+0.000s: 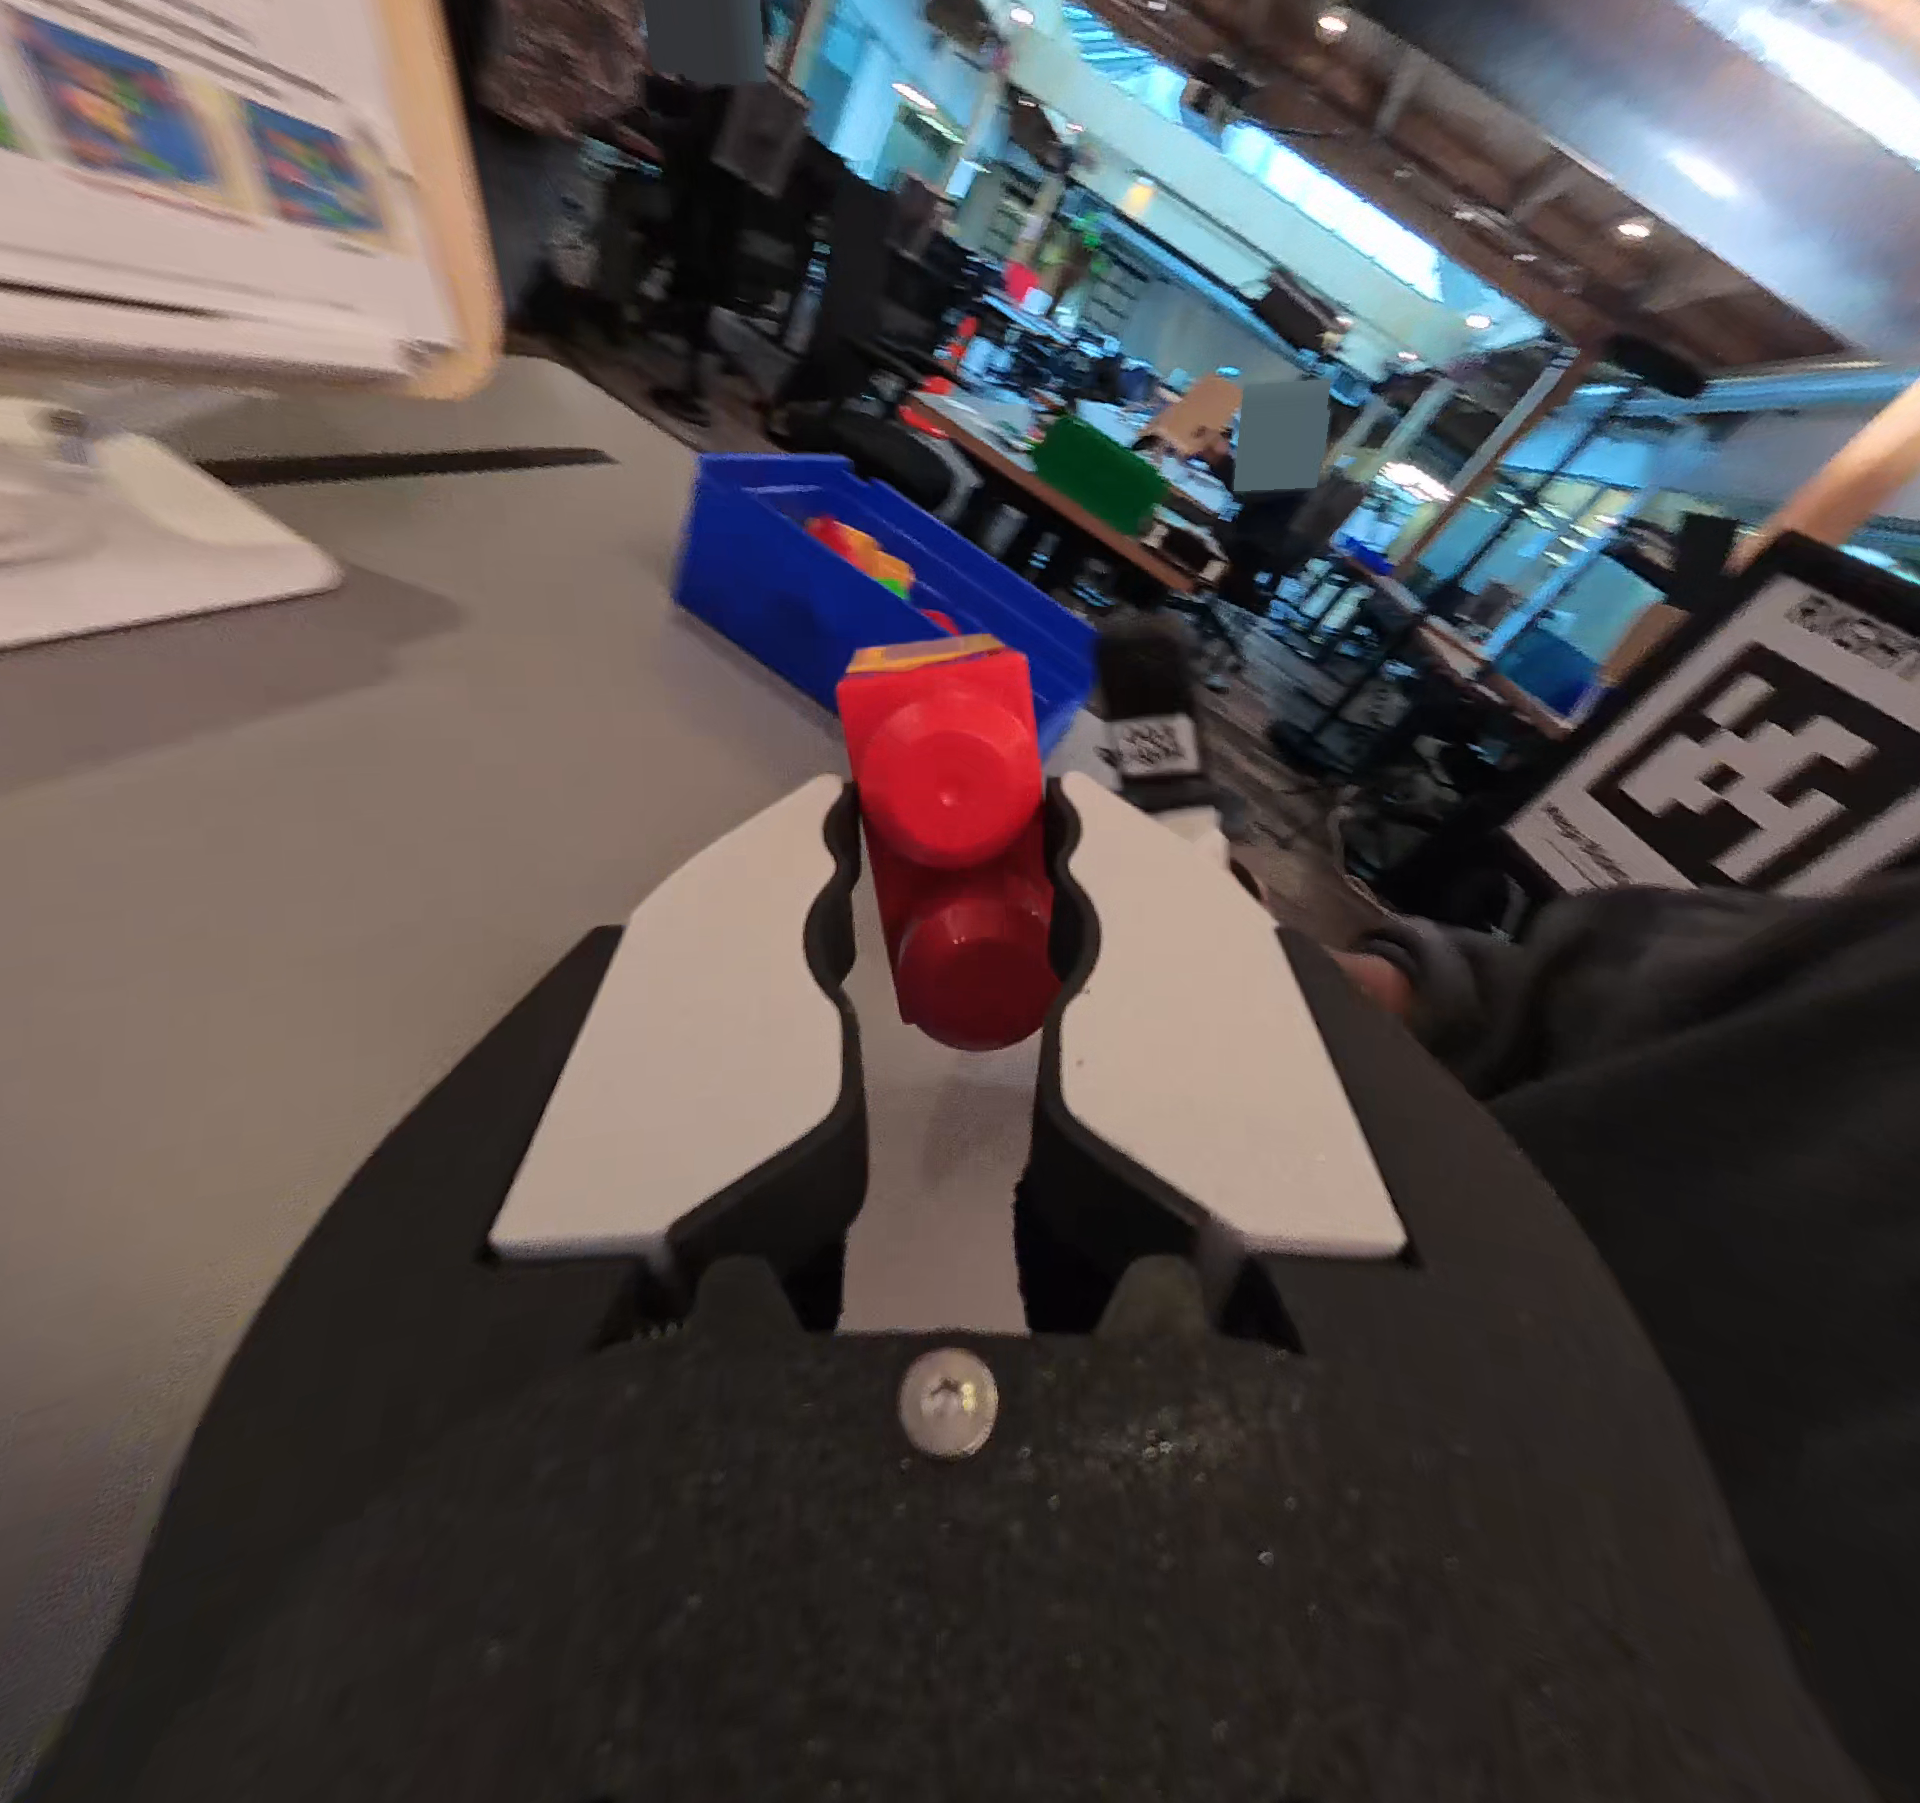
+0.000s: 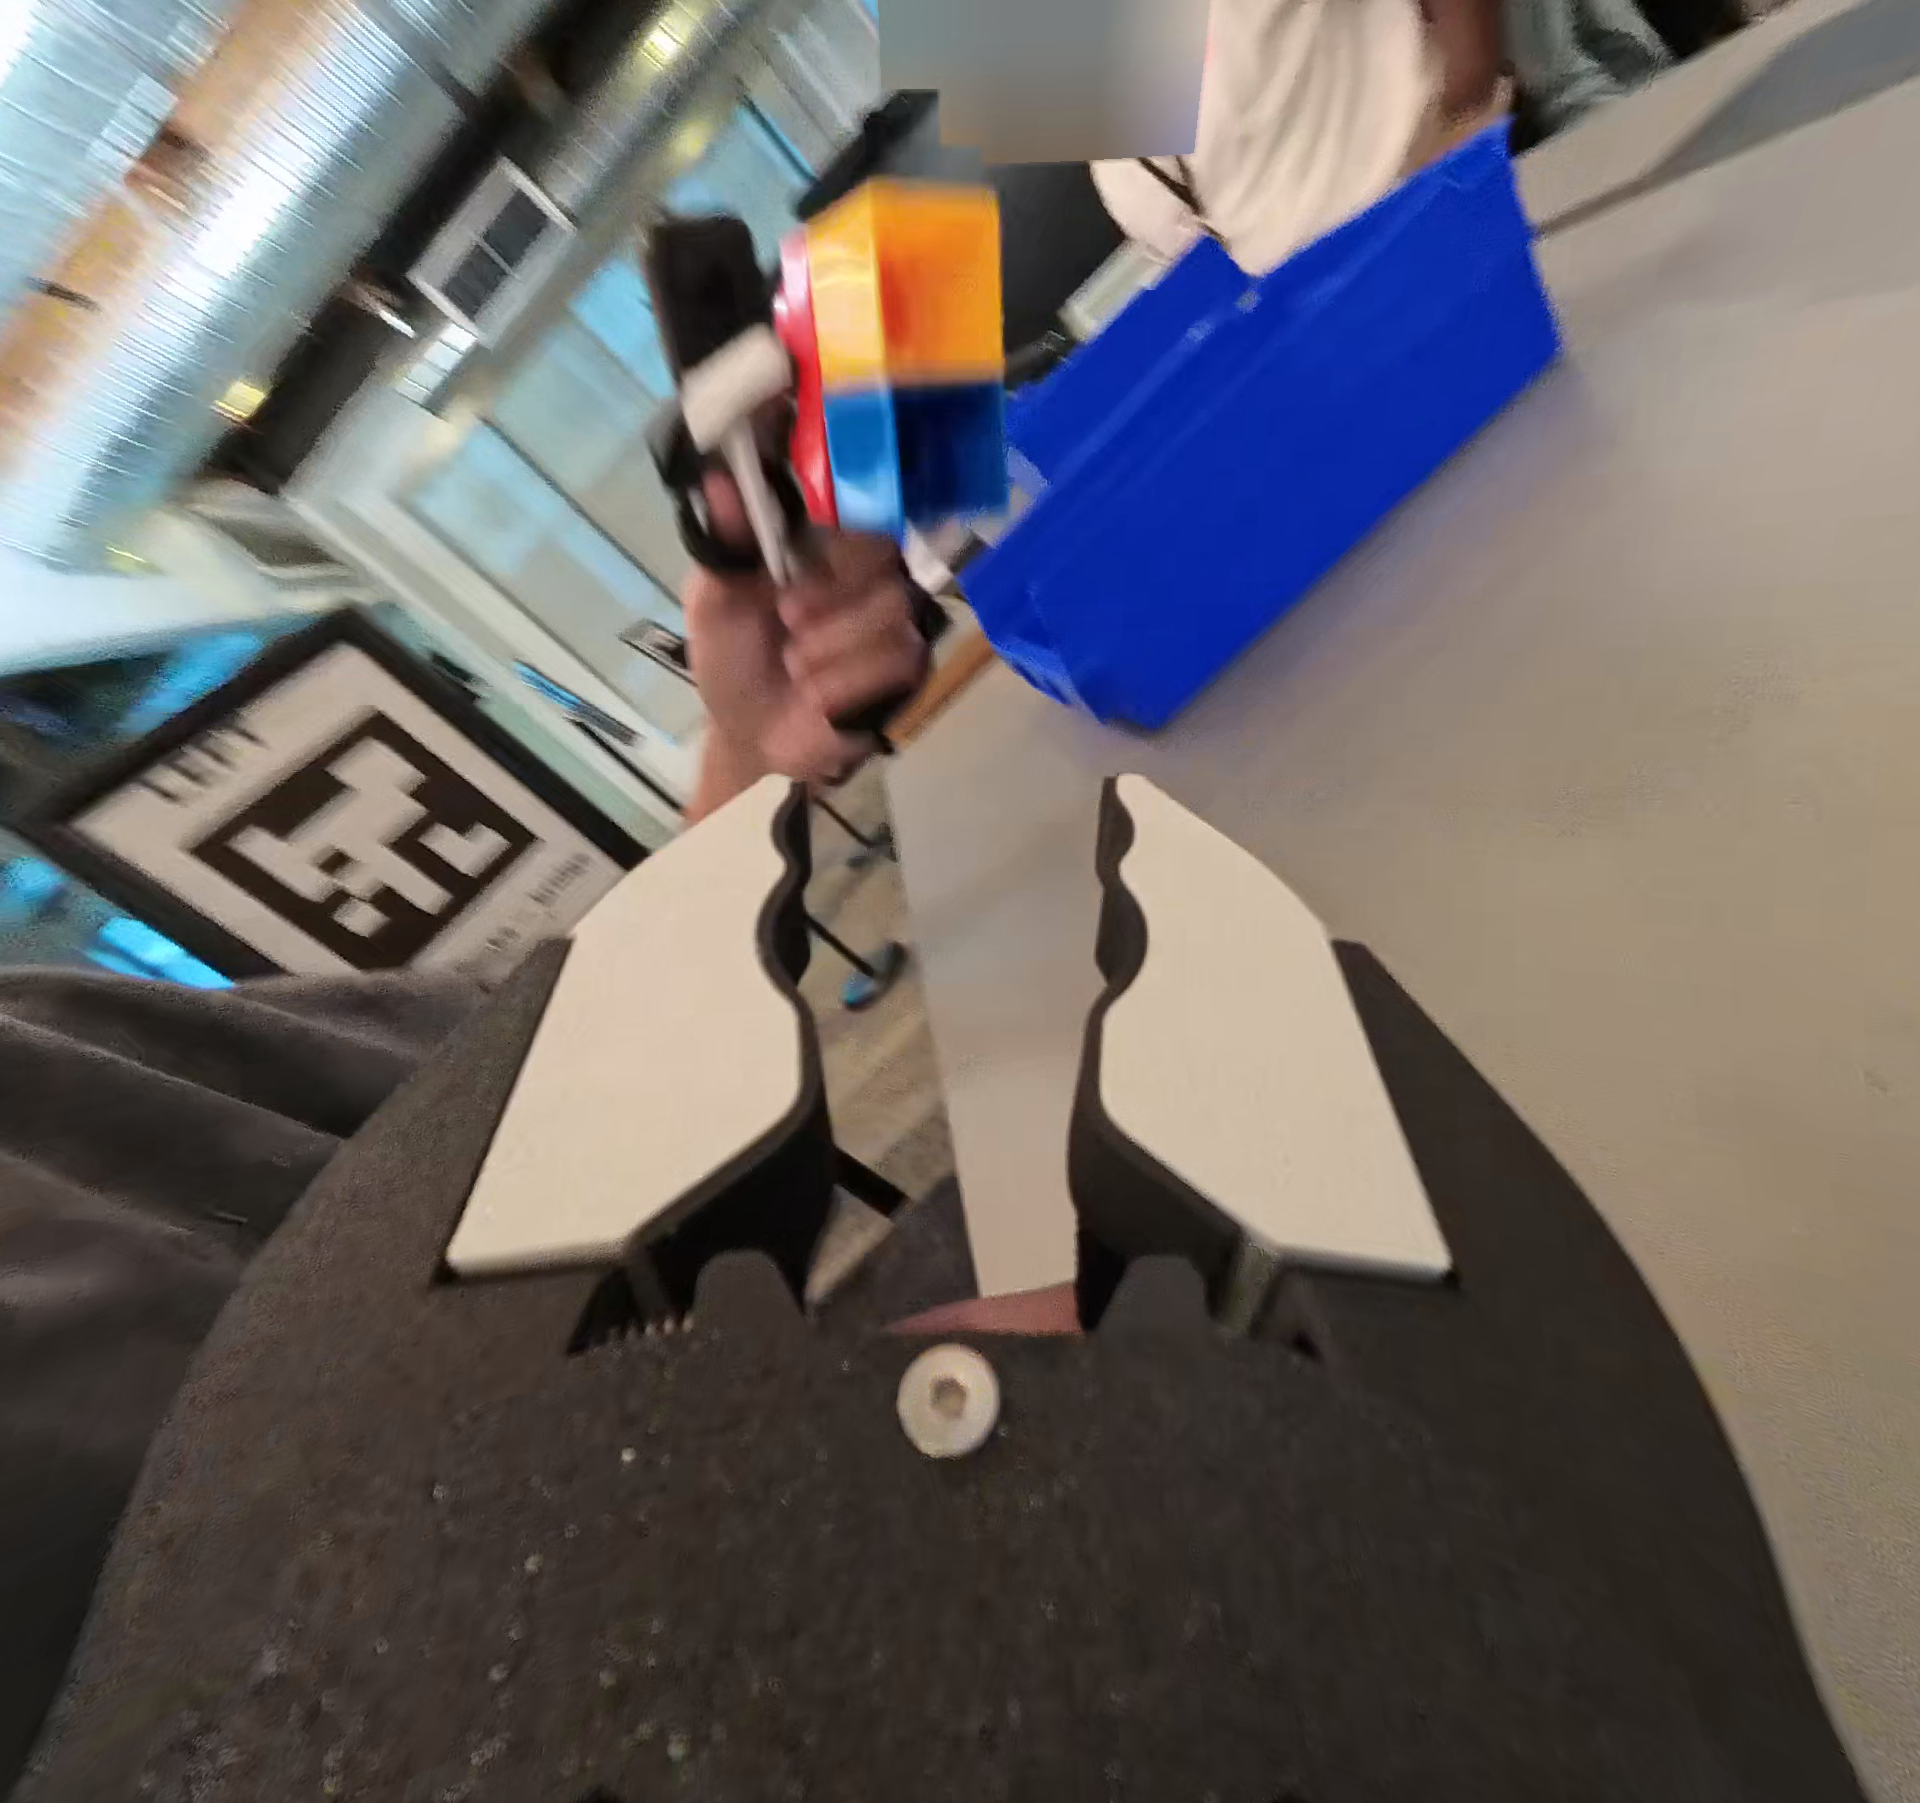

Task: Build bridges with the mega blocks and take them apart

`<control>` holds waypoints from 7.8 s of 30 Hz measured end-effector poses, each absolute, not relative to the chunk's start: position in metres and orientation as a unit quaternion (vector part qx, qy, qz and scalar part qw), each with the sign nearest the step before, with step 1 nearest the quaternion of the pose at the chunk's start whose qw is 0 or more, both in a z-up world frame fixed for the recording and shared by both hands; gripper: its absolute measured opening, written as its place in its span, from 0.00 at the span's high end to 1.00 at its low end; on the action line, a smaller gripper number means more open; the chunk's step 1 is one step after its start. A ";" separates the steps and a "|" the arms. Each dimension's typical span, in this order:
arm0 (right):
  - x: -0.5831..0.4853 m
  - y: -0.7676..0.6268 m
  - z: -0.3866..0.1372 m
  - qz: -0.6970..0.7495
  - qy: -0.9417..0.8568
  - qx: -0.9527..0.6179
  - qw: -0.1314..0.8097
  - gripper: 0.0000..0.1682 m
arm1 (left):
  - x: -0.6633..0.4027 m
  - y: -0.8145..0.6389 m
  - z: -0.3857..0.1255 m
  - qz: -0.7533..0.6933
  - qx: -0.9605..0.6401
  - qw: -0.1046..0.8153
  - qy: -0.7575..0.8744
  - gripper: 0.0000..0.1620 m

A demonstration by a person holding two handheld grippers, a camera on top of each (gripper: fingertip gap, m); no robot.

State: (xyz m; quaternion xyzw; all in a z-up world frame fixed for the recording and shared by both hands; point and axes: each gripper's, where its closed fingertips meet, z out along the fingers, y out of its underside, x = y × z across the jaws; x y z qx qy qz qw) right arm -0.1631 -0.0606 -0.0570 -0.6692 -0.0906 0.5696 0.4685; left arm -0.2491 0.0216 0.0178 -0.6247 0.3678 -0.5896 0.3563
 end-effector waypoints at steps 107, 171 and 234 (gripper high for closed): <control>0.145 -0.105 0.000 -0.010 -0.107 -0.875 0.471 0.79 | -0.208 -0.073 -0.070 -0.550 -0.606 0.191 0.543 0.80; -0.066 -0.142 -0.126 0.100 -0.065 -0.814 0.568 0.80 | -0.112 0.059 -0.177 0.027 -0.699 -0.061 0.712 0.80; 0.176 -0.087 -0.034 -0.178 -0.098 -0.904 0.376 0.58 | -0.257 -0.094 -0.123 -0.460 -0.732 0.301 0.401 0.75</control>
